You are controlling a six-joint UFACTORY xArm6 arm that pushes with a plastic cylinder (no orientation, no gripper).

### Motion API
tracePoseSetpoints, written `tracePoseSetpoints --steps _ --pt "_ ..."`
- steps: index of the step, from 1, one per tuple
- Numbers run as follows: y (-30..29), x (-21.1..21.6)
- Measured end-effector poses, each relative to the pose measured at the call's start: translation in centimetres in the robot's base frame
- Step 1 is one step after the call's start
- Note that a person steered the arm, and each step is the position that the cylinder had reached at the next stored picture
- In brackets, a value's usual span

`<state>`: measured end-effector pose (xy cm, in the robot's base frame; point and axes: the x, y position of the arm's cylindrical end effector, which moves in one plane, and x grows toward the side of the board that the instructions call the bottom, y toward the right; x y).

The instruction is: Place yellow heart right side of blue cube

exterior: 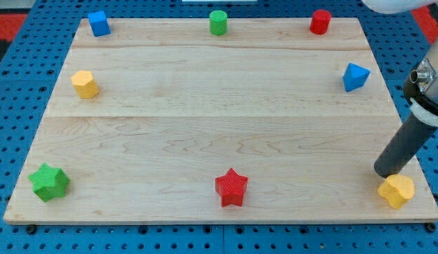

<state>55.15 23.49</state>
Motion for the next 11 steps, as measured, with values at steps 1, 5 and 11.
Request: tracePoseSetpoints --steps 1,5,11 --pt "0.0 -0.3" --pt "5.5 1.9" --pt "-8.7 0.4"
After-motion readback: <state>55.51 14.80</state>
